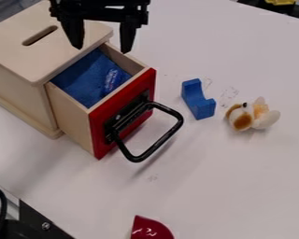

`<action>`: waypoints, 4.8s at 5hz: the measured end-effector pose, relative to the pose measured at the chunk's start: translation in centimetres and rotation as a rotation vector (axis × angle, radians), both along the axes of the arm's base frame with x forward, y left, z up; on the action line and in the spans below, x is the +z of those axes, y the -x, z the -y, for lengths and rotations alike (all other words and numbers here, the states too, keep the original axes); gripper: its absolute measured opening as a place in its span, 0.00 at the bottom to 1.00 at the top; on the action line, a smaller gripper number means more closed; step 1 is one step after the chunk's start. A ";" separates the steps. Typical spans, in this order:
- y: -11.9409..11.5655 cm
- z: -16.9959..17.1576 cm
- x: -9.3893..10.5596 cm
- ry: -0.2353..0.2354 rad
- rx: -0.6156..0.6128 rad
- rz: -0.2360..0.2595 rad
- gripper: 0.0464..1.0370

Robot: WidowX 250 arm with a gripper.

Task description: Closed the drawer

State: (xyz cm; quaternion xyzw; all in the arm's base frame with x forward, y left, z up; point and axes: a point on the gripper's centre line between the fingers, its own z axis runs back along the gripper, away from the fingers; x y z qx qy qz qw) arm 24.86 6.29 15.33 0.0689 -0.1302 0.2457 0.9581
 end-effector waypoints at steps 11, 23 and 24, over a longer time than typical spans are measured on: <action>0.8 6.8 -7.4 0.262 1.136 0.078 0.94; 0.1 -5.5 -6.1 0.165 1.260 0.099 0.94; -0.2 -4.5 -5.5 0.205 1.258 0.113 0.94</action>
